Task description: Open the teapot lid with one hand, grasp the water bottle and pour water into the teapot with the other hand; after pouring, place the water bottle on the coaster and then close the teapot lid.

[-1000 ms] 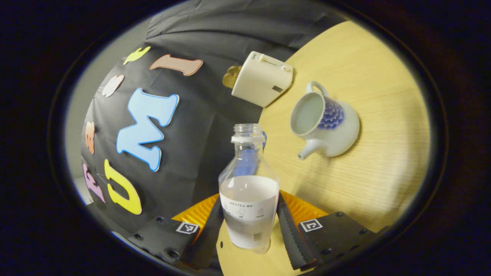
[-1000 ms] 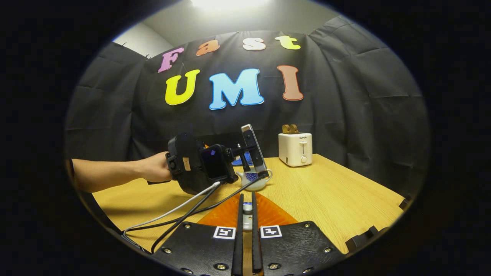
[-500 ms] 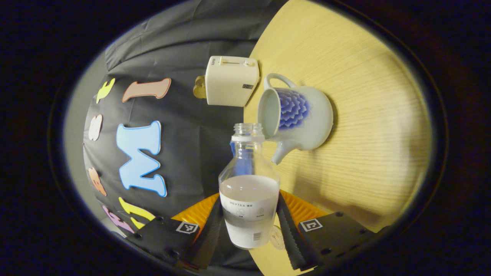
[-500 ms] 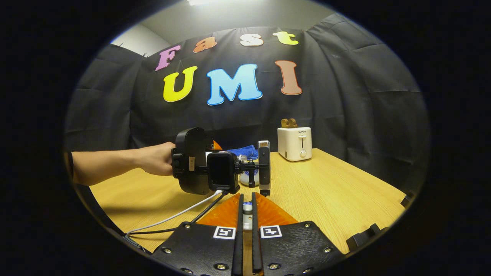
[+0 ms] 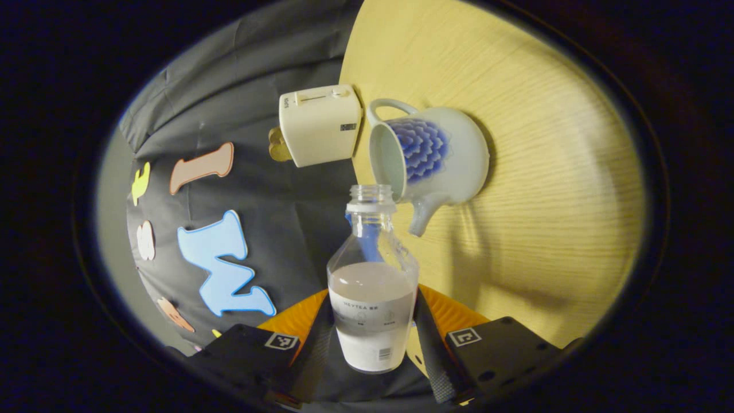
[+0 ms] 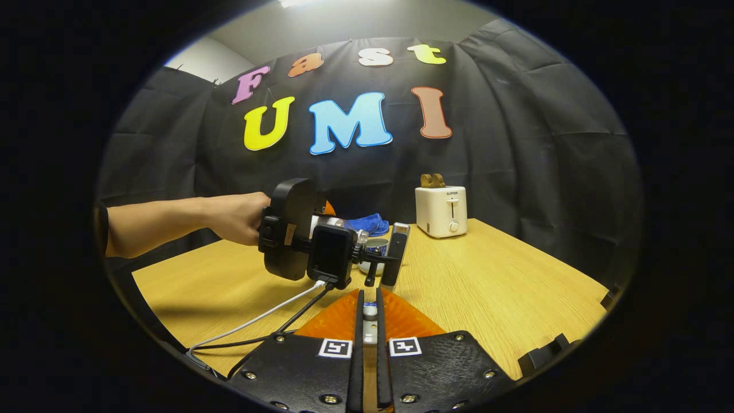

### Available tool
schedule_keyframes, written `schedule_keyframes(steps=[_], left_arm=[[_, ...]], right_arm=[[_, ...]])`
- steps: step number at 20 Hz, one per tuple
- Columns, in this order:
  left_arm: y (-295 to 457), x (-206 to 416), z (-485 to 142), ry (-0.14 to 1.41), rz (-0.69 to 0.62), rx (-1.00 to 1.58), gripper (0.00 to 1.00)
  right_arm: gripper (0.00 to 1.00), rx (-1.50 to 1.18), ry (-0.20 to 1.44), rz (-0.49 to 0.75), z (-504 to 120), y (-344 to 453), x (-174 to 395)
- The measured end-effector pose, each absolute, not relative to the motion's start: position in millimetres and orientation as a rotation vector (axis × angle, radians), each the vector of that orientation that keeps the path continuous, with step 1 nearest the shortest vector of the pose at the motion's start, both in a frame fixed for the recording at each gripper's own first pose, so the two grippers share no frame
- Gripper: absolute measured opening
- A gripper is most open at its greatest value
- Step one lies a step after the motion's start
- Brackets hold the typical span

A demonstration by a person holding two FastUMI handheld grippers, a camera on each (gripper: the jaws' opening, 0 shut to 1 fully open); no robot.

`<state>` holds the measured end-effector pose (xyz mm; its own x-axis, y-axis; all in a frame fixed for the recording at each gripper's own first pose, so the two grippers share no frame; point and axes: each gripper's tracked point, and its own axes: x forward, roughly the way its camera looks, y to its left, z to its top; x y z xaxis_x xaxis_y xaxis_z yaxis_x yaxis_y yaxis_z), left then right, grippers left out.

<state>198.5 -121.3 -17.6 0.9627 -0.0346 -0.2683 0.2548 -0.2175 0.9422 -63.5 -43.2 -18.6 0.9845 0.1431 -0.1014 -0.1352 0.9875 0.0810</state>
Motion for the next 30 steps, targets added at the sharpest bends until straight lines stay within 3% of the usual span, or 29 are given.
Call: schedule_keyframes(steps=[23, 24, 25, 28, 29, 30], left_arm=[[-130, 198, 14, 0.153, -0.271, 2.063, 0.87], [-130, 197, 15, 0.157, -0.271, 2.070, 0.80], [-129, 197, 16, 0.160, -0.268, 2.083, 0.87], [-129, 201, 16, 0.171, -0.268, 2.113, 0.87], [-130, 201, 18, 0.169, -0.267, 2.120, 0.80], [-131, 200, 18, 0.165, -0.269, 2.124, 0.87]], right_arm=[[0.09, 0.102, 0.140, 0.143, -21, -47, -63], [0.09, 0.102, 0.139, 0.142, -21, -47, -63], [0.09, 0.103, 0.140, 0.142, -21, -47, -63], [0.09, 0.107, 0.148, 0.139, -23, -48, -63], [0.09, 0.109, 0.150, 0.139, -24, -49, -64], [0.09, 0.110, 0.150, 0.138, -25, -49, -64]])
